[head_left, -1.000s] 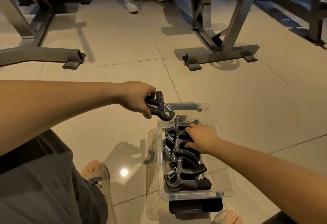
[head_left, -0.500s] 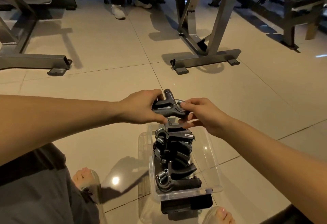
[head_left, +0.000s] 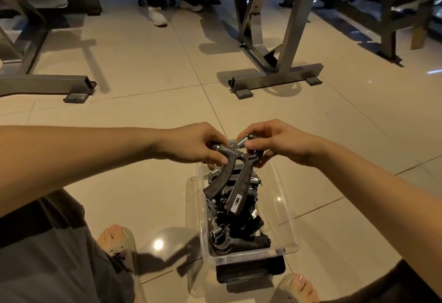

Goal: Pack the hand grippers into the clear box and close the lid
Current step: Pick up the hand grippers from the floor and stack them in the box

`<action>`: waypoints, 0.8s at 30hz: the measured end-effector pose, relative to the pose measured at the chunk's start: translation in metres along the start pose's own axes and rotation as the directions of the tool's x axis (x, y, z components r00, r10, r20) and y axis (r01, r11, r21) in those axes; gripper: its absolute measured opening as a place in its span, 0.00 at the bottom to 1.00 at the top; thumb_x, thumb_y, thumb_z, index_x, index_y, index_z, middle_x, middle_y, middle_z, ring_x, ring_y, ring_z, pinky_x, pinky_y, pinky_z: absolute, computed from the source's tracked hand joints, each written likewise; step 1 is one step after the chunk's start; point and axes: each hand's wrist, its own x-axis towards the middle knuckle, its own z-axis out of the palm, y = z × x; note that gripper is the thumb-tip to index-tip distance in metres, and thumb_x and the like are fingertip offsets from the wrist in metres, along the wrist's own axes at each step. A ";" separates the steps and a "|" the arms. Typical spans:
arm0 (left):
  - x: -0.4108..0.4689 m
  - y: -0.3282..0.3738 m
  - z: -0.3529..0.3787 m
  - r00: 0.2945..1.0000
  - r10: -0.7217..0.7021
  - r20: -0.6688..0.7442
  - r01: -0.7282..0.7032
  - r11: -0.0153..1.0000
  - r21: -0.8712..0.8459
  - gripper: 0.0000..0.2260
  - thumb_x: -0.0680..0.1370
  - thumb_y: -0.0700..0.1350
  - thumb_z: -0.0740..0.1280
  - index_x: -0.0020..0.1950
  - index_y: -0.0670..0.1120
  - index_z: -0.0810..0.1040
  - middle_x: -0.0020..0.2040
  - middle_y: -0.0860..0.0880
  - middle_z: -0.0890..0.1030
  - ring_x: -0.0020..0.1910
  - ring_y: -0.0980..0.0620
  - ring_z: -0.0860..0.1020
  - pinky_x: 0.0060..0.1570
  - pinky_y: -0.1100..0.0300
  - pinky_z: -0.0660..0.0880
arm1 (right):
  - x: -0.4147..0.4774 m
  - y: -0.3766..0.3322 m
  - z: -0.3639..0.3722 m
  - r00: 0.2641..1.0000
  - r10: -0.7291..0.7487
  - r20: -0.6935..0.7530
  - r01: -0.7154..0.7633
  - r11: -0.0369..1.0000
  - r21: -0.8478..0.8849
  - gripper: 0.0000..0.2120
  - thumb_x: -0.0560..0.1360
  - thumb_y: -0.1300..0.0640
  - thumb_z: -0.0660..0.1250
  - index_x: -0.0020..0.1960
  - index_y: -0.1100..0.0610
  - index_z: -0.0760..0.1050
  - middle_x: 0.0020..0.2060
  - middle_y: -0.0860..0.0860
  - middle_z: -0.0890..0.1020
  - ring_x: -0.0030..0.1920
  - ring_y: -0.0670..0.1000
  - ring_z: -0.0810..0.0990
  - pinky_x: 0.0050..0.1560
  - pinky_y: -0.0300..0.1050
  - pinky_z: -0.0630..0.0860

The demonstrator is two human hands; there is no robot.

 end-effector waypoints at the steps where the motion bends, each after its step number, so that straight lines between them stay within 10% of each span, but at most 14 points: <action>1: 0.000 -0.001 0.001 1.000 -0.005 -0.015 0.005 1.000 -0.018 0.08 0.78 0.43 0.72 0.56 0.43 0.84 0.46 0.46 0.86 0.44 0.50 0.85 0.47 0.59 0.82 | 0.002 0.000 0.002 0.999 -0.012 -0.047 0.012 1.000 0.000 0.11 0.80 0.57 0.68 0.60 0.59 0.79 0.49 0.59 0.84 0.49 0.58 0.85 0.46 0.49 0.84; 7: 0.004 -0.005 0.006 0.966 -0.096 -0.242 0.099 0.995 0.002 0.05 0.79 0.46 0.71 0.50 0.45 0.85 0.37 0.48 0.86 0.36 0.51 0.84 0.39 0.56 0.81 | 0.006 0.009 0.023 0.931 0.181 -0.316 -0.072 0.942 0.328 0.15 0.78 0.55 0.70 0.61 0.61 0.75 0.46 0.60 0.84 0.39 0.56 0.84 0.50 0.61 0.84; 14: 0.006 -0.009 0.012 0.928 -0.167 -0.333 0.212 0.972 0.102 0.14 0.80 0.51 0.69 0.40 0.43 0.84 0.30 0.48 0.84 0.29 0.51 0.83 0.33 0.56 0.81 | -0.001 0.015 0.066 0.951 0.165 -0.260 -0.171 0.985 0.002 0.31 0.67 0.42 0.80 0.63 0.53 0.72 0.44 0.51 0.85 0.42 0.47 0.86 0.48 0.48 0.82; 24: 0.004 -0.001 0.018 0.917 0.300 -0.264 -0.095 0.806 0.585 0.11 0.78 0.55 0.71 0.56 0.51 0.81 0.46 0.56 0.77 0.40 0.58 0.73 0.38 0.65 0.68 | -0.017 0.019 0.035 0.961 0.262 -0.082 -0.261 0.965 0.030 0.15 0.72 0.51 0.76 0.57 0.54 0.83 0.49 0.58 0.85 0.50 0.56 0.84 0.52 0.54 0.81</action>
